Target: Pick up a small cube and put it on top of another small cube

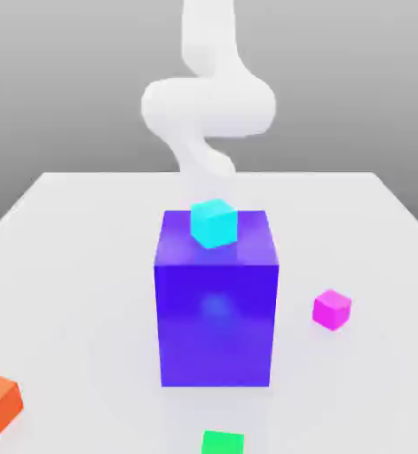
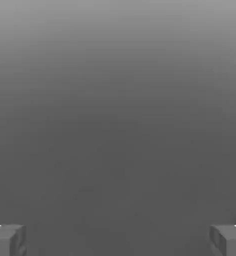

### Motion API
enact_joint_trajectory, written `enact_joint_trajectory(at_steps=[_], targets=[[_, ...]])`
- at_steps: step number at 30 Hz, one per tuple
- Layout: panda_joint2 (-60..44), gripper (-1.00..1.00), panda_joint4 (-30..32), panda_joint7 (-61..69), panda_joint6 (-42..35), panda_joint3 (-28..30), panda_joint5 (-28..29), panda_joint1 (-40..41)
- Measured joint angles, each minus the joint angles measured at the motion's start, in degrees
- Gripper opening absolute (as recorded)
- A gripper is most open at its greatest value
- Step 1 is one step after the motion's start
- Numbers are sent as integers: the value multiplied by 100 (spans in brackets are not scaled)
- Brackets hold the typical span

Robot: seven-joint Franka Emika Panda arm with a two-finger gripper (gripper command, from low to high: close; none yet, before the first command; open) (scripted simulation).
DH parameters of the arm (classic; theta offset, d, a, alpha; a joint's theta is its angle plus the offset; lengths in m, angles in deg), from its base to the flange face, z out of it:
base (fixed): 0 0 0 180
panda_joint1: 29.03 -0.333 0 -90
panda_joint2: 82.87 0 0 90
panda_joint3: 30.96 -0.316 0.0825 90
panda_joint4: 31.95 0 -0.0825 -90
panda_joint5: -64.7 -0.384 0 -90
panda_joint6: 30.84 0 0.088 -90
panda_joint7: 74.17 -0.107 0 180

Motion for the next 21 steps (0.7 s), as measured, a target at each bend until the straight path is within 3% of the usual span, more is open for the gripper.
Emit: enact_joint_trajectory(at_steps=[13,21], targets=[[-2035,0,1942,372,1703,-844,-754,-1525],[-3259,0,3123,284,2759,-1627,-815,-2293]])
